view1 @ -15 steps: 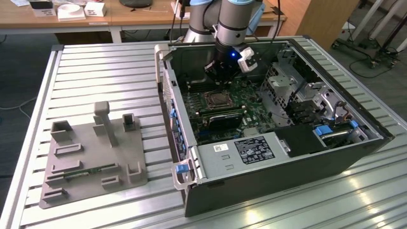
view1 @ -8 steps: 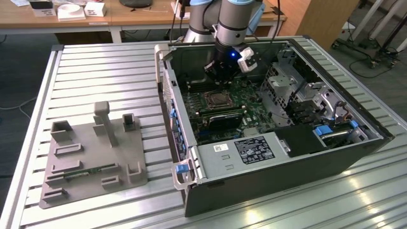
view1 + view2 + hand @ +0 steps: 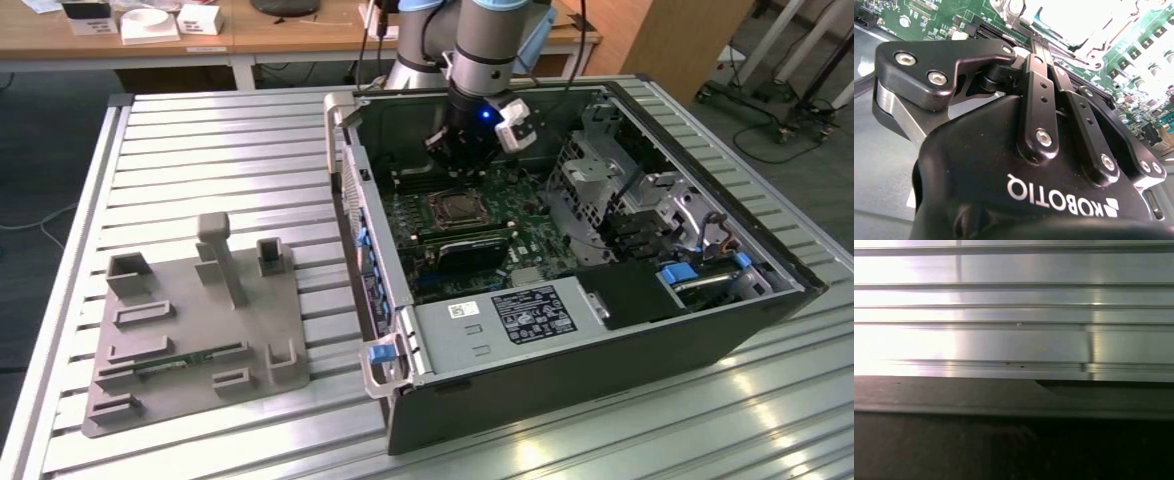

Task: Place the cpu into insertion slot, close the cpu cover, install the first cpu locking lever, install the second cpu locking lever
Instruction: 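Install the first cpu locking lever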

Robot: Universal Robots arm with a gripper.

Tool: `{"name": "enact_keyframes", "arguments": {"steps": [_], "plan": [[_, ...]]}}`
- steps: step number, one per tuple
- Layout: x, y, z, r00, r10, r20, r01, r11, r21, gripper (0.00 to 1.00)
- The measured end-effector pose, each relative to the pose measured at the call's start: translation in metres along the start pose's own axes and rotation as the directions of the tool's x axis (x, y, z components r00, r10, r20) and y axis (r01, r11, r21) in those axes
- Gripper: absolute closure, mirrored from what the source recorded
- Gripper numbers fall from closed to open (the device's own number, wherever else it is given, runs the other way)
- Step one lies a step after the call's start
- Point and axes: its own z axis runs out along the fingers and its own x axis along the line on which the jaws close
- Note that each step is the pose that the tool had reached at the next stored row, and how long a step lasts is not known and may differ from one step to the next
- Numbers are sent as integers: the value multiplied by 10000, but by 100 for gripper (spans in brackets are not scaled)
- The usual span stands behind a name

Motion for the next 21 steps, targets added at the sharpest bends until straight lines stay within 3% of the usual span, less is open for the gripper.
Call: {"name": "enact_keyframes", "arguments": {"steps": [7, 21], "plan": [[0, -1, -1, 10000, -3, 1, 3, 9999, -110, 90], [-66, 0, 2, 10000, -3, 1, 3, 9999, -117, 90]]}}
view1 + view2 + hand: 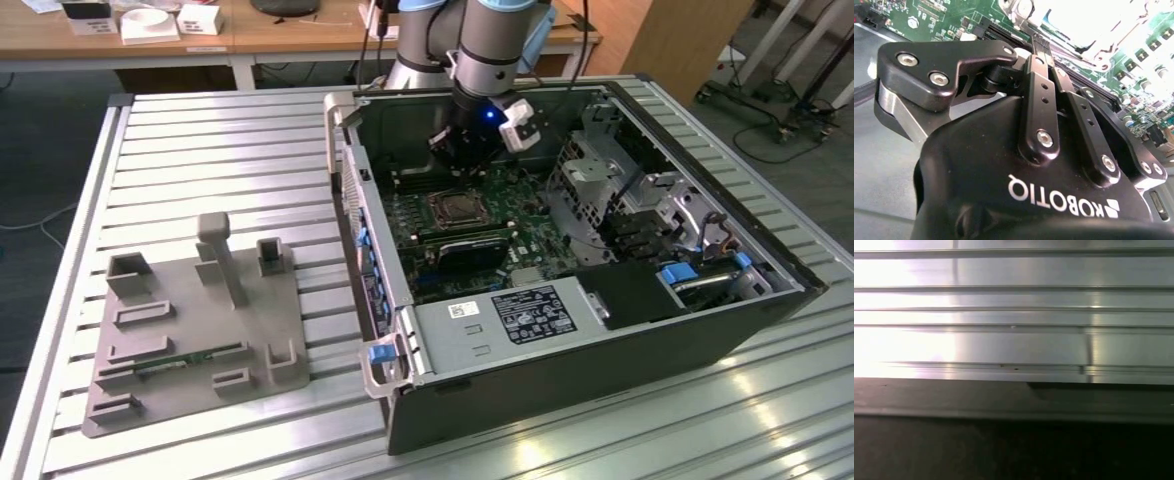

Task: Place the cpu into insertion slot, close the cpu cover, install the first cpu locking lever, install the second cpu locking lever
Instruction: 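Install the first cpu locking lever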

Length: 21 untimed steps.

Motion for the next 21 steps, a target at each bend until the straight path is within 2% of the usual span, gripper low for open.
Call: {"name": "enact_keyframes", "arguments": {"steps": [8, 21], "plan": [[-23, 2, 9, 10000, -3, -1, 3, 10000, 1, 90], [6, 2, 8, 10000, -75, -4, 75, 10000, -1, 90]]}}
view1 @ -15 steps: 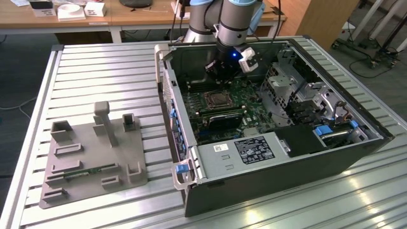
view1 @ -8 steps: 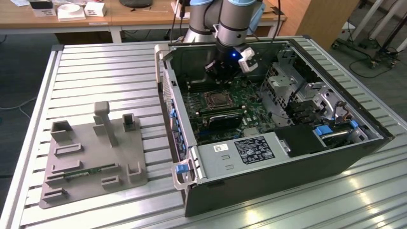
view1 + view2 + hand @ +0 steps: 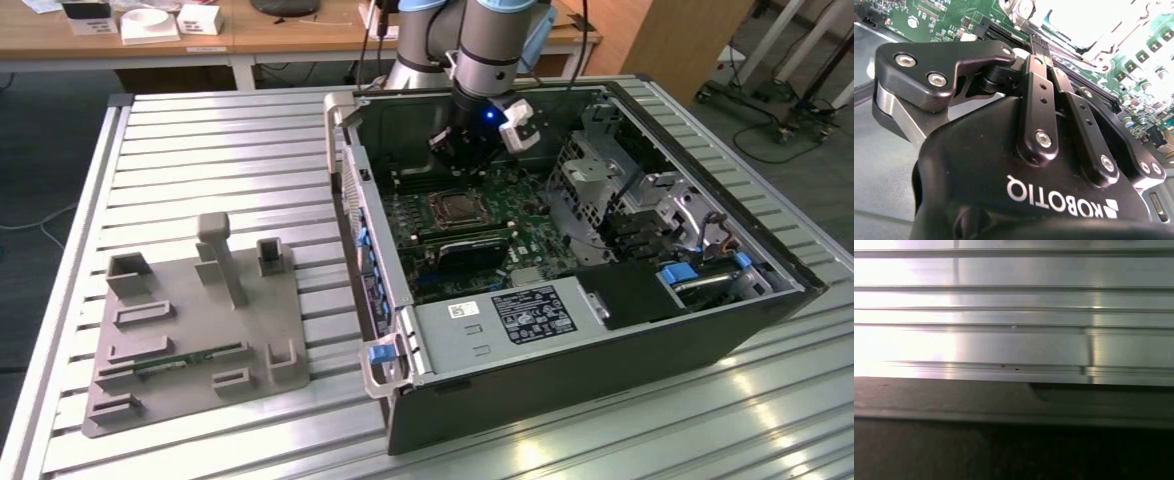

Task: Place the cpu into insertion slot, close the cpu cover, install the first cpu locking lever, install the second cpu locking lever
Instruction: 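Install the first cpu locking lever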

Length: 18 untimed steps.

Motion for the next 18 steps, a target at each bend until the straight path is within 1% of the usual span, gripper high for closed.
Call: {"name": "enact_keyframes", "arguments": {"steps": [12, 18], "plan": [[1, 0, 0, 10000, -22, -1, 22, 10000, -2, 90], [27, 1, 0, 9994, -338, -15, 338, 9994, -22, 90]]}}
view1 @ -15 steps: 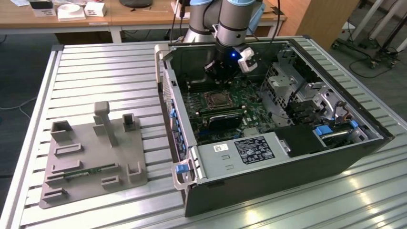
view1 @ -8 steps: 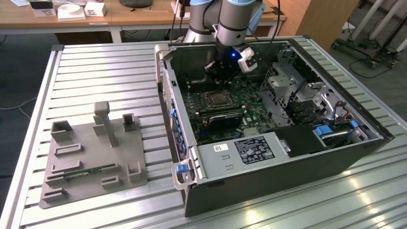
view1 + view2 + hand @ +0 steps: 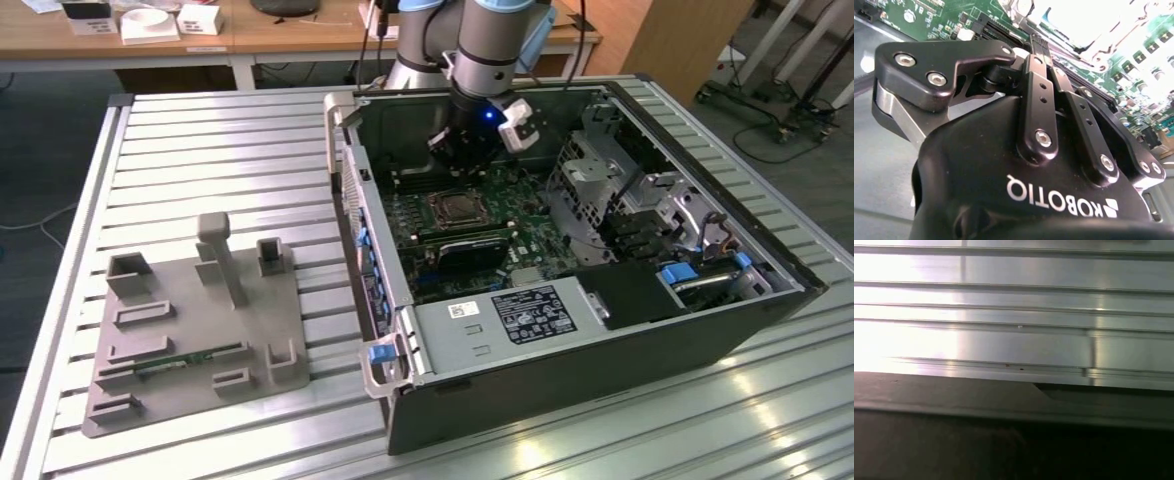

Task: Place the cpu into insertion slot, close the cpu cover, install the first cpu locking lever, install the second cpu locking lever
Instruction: 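Install the first cpu locking lever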

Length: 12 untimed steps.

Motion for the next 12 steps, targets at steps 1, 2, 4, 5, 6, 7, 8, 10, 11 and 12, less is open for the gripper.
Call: {"name": "enact_keyframes", "arguments": {"steps": [1, 2, 4, 5, 6, 7, 8, 10, 11, 12], "plan": [[1, 0, 0, 10000, -11, -1, 11, 10000, 0, 90], [1, 0, 0, 10000, -12, -1, 12, 10000, 0, 90], [1, 0, 0, 10000, -13, -2, 13, 10000, 0, 90], [-1, -1, 1, 10000, -12, -3, 12, 10000, 0, 90], [-4, -1, 3, 10000, -12, -3, 12, 10000, 0, 90], [-10, 0, 5, 10000, -11, -3, 11, 10000, 0, 90], [-16, 0, 7, 10000, -12, -2, 12, 10000, 0, 90], [-23, 0, 12, 10000, -12, -1, 12, 10000, 0, 90], [-24, 0, 12, 10000, -11, -2, 11, 10000, 0, 90], [-24, 1, 12, 10000, -10, -1, 10, 10000, 0, 90]]}}
